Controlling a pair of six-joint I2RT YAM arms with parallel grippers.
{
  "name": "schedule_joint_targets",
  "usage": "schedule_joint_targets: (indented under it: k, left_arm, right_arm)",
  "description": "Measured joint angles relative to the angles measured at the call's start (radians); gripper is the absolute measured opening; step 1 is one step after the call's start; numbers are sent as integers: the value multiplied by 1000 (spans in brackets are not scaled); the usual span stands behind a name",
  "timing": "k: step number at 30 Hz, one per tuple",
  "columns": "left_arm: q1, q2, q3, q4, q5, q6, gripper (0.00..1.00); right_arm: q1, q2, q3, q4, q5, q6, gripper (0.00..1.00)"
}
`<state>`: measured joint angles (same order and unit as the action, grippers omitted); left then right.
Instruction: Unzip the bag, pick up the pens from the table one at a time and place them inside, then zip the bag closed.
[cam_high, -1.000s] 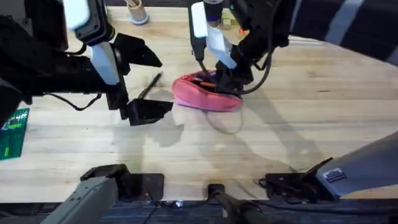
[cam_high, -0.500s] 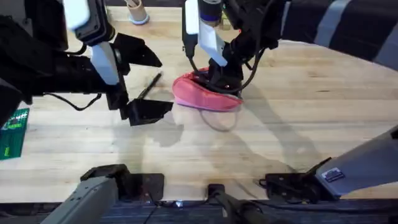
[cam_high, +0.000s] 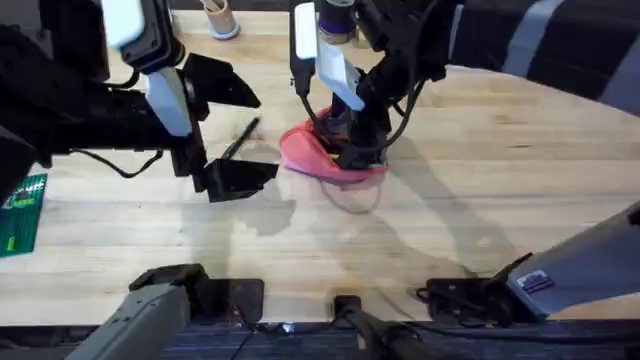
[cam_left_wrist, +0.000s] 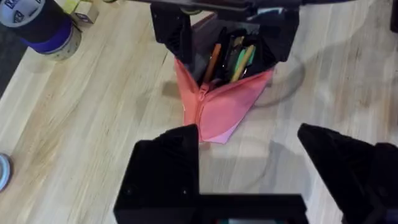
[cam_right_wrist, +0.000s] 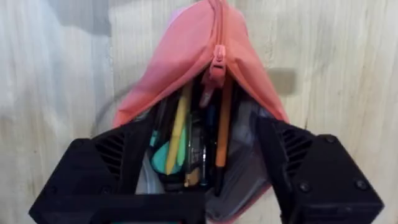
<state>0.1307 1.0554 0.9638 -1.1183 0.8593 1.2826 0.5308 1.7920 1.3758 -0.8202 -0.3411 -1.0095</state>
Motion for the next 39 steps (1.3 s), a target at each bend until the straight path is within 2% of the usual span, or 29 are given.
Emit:
schedule_joint_targets:
  k: [10, 14, 18, 25, 33, 34, 39]
  left_arm:
    - [0, 0, 0, 4, -7, 0, 993]
    - [0, 0, 0, 7, -43, 0, 993]
    - [0, 0, 0, 21, -116, -16, 993]
    - [0, 0, 0, 112, -296, -175, 992]
    - [0, 9, 0, 192, -444, -421, 993]
    - [0, 46, 0, 192, -475, -479, 993]
    - [0, 143, 0, 206, -502, -532, 994]
  right_arm:
    - [0, -2, 47, -105, 0, 121, 996]
    - [0, -23, 74, -152, 0, 159, 995]
    - [0, -81, 100, -196, 21, 183, 996]
    - [0, -210, 116, -205, 156, 252, 996]
    - [0, -347, 116, -207, 223, 381, 996]
    - [0, -384, 116, -207, 227, 440, 996]
    - [0, -433, 116, -207, 244, 540, 995]
